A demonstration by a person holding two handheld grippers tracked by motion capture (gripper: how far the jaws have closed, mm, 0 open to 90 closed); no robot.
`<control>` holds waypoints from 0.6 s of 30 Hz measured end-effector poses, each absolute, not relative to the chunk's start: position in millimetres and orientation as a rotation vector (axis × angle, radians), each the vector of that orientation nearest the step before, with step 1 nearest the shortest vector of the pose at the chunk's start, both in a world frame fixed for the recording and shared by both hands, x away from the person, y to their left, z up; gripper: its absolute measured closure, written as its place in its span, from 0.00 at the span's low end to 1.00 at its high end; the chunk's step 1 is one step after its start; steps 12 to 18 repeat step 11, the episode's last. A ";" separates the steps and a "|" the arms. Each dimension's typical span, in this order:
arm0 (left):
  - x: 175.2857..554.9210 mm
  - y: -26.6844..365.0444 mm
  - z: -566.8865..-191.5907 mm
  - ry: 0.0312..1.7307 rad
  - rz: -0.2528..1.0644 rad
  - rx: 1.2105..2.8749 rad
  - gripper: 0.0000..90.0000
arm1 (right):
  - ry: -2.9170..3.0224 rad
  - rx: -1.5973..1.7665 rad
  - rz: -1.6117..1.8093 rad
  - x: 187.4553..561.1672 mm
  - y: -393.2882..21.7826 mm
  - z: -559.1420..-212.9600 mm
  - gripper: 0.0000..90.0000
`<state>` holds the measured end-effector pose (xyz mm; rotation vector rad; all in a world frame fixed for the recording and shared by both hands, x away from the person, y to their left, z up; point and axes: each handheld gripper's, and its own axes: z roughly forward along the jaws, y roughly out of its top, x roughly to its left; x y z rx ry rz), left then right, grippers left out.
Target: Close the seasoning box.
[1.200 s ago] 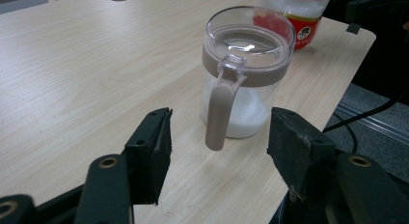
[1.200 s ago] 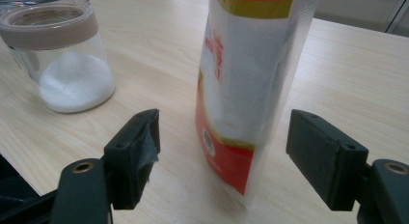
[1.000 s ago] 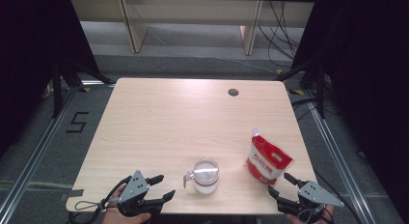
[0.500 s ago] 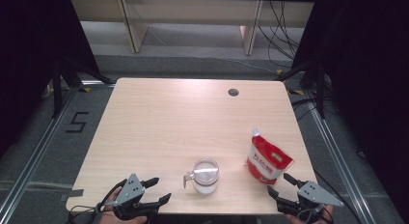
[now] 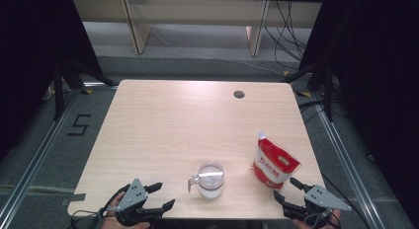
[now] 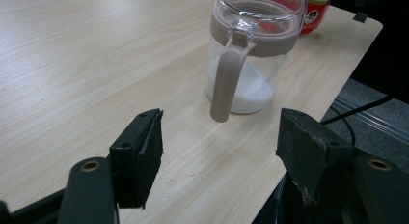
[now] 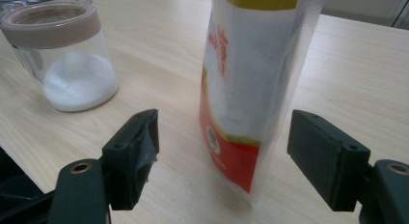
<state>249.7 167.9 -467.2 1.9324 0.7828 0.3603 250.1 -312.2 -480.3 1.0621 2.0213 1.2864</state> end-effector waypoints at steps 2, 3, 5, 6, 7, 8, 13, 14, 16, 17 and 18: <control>248.6 166.9 -467.7 0.810 0.342 1.915 0.36 | 2.020 1.105 1.293 248.4 -311.1 -480.2 0.31; 249.0 167.3 -467.5 0.799 0.347 1.920 0.36 | 2.022 1.102 1.290 248.4 -311.3 -480.3 0.31; 248.6 166.8 -467.7 0.804 0.347 1.917 0.36 | 2.017 1.061 1.291 250.3 -312.3 -480.5 0.30; 248.7 167.0 -467.7 0.803 0.348 1.919 0.36 | 2.016 1.062 1.292 250.3 -312.4 -480.5 0.31; 248.7 166.9 -467.7 0.804 0.347 1.917 0.36 | 2.019 1.059 1.285 250.5 -312.6 -480.6 0.30; 248.9 167.0 -467.7 0.803 0.346 1.917 0.36 | 2.027 1.078 1.294 250.0 -311.8 -480.8 0.30; 248.8 167.2 -467.4 0.796 0.349 1.918 0.36 | 2.023 1.095 1.296 249.6 -311.3 -481.5 0.30; 248.8 167.2 -467.4 0.796 0.349 1.918 0.36 | 2.023 1.095 1.296 249.6 -311.3 -481.5 0.30; 248.8 167.2 -467.4 0.796 0.349 1.918 0.36 | 2.023 1.095 1.296 249.6 -311.3 -481.5 0.30; 248.8 167.2 -467.4 0.796 0.349 1.918 0.36 | 2.023 1.095 1.296 249.6 -311.3 -481.5 0.30; 248.8 167.2 -467.4 0.796 0.349 1.918 0.36 | 2.023 1.095 1.296 249.6 -311.3 -481.5 0.30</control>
